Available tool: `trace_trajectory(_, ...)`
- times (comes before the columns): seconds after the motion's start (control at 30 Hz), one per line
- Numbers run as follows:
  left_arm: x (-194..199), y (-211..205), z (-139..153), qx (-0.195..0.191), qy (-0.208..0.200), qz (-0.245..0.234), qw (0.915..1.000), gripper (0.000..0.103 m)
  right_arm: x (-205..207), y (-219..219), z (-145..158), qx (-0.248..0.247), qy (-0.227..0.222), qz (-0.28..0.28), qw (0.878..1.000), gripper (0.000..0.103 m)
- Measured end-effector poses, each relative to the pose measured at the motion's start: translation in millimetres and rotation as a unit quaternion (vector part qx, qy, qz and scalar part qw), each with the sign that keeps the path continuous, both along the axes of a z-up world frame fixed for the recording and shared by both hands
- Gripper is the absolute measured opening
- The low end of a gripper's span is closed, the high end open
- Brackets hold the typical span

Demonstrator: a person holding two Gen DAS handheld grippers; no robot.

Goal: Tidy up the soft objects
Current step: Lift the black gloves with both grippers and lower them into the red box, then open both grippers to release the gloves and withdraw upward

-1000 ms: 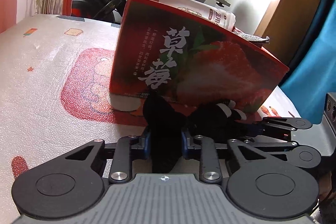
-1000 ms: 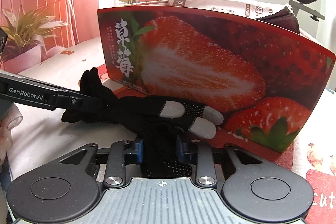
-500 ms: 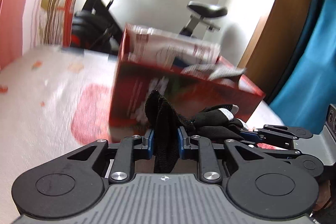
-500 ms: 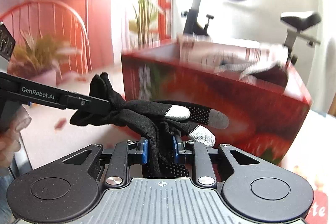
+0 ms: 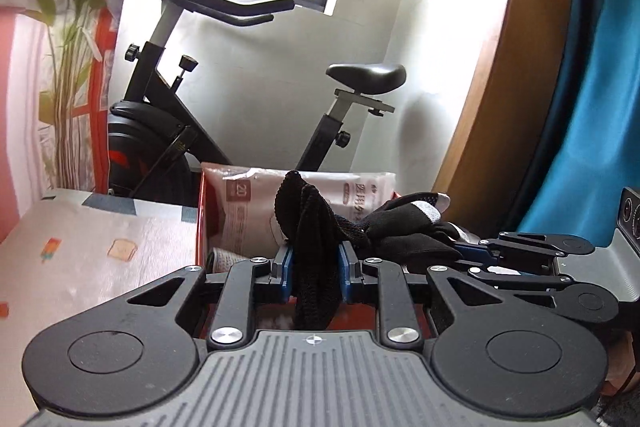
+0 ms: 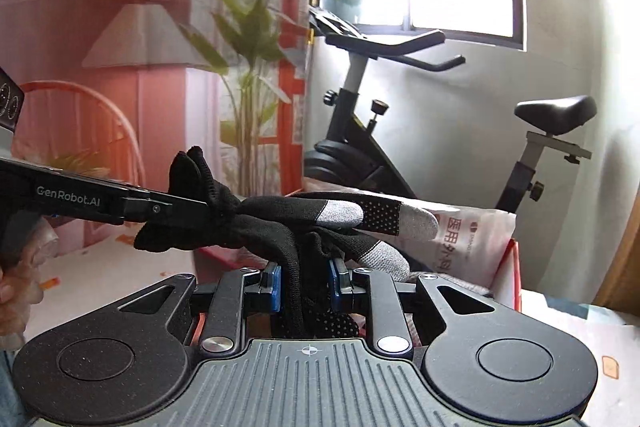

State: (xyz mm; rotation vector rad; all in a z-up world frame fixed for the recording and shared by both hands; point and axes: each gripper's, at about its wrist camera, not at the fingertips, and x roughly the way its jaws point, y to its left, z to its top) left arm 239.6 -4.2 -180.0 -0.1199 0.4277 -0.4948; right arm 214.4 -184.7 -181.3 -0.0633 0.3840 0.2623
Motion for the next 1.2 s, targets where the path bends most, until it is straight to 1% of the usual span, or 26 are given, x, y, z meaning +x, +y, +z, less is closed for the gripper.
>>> trace_trajectory(0.1, 24.8, -5.7, -2.3, 0.008, 0.015, -0.003, 0.9999, 0.024, 28.5, -7.5, -2.0, -0.003, 0.024, -0.007, 1.000, 0.020)
trace_trajectory(0.23, 57.1, -8.5, -15.2, 0.011, 0.063, -0.004, 0.9979, 0.024, 59.2, -14.0, -14.7, -0.004, 0.068, -0.014, 0.998, 0.020)
trace_trajectory(0.3, 68.5, -8.8, -22.2, 0.017, 0.083, -0.006, 0.9964, 0.025, 67.7, -17.7, -23.9, 0.010, 0.092, -0.019, 0.996, 0.020)
trace_trajectory(0.43, 79.4, -12.3, -29.4, 0.059, 0.095, -0.007, 0.9937, 0.029, 76.8, -20.8, -39.1, 0.033, 0.120, -0.027, 0.992, 0.021)
trace_trajectory(0.53, 82.7, -12.9, -28.3, 0.073, 0.097, 0.000, 0.9926, 0.033, 82.3, -23.7, -45.7, 0.044, 0.139, -0.036, 0.989, 0.024)
trace_trajectory(0.6, 82.5, -12.3, -26.2, 0.078, 0.093, 0.006, 0.9927, 0.044, 82.1, -24.6, -45.0, 0.046, 0.141, -0.039, 0.988, 0.027)
trace_trajectory(0.63, 81.4, -11.9, -25.0, 0.082, 0.090, 0.009, 0.9926, 0.047, 81.6, -24.7, -44.4, 0.043, 0.140, -0.041, 0.988, 0.029)
trace_trajectory(0.7, 79.2, -11.5, -21.7, 0.090, 0.082, 0.012, 0.9925, 0.060, 79.3, -25.6, -41.7, 0.040, 0.138, -0.044, 0.989, 0.032)
trace_trajectory(0.8, 76.5, -11.1, -13.6, 0.098, 0.073, 0.022, 0.9923, 0.066, 74.4, -27.6, -34.9, 0.038, 0.131, -0.050, 0.989, 0.035)
trace_trajectory(0.83, 74.9, -10.5, -10.2, 0.100, 0.070, 0.028, 0.9921, 0.068, 72.1, -28.9, -31.9, 0.040, 0.127, -0.054, 0.990, 0.039)
trace_trajectory(0.87, 73.6, -9.9, -6.3, 0.100, 0.068, 0.032, 0.9921, 0.074, 69.7, -30.8, -28.0, 0.042, 0.122, -0.059, 0.990, 0.043)
trace_trajectory(0.9, 71.4, -8.7, -2.0, 0.099, 0.065, 0.035, 0.9924, 0.083, 66.4, -32.7, -24.0, 0.045, 0.115, -0.063, 0.990, 0.052)
trace_trajectory(0.93, 68.9, -7.7, 2.7, 0.096, 0.061, 0.037, 0.9928, 0.089, 62.4, -34.3, -19.4, 0.048, 0.105, -0.068, 0.991, 0.061)
trace_trajectory(0.97, 66.4, -7.4, 7.7, 0.095, 0.055, 0.040, 0.9932, 0.095, 58.4, -36.4, -14.4, 0.049, 0.095, -0.074, 0.991, 0.065)
trace_trajectory(1.03, 57.8, -6.4, 18.4, 0.093, 0.038, 0.044, 0.9939, 0.099, 50.0, -40.6, -3.7, 0.052, 0.077, -0.083, 0.992, 0.080)
trace_trajectory(1.07, 53.3, -6.5, 24.1, 0.094, 0.030, 0.045, 0.9941, 0.102, 45.9, -42.7, 2.1, 0.054, 0.069, -0.089, 0.992, 0.084)
trace_trajectory(1.13, 44.5, -7.4, 35.2, 0.098, 0.019, 0.048, 0.9938, 0.103, 37.1, -47.0, 13.7, 0.058, 0.050, -0.099, 0.992, 0.099)
trace_trajectory(1.17, 39.8, -8.4, 40.5, 0.100, 0.012, 0.051, 0.9936, 0.103, 32.5, -48.8, 19.8, 0.062, 0.042, -0.102, 0.992, 0.102)
trace_trajectory(1.2, 34.7, -8.8, 45.7, 0.102, 0.007, 0.053, 0.9933, 0.103, 28.0, -50.6, 26.2, 0.065, 0.034, -0.104, 0.992, 0.103)
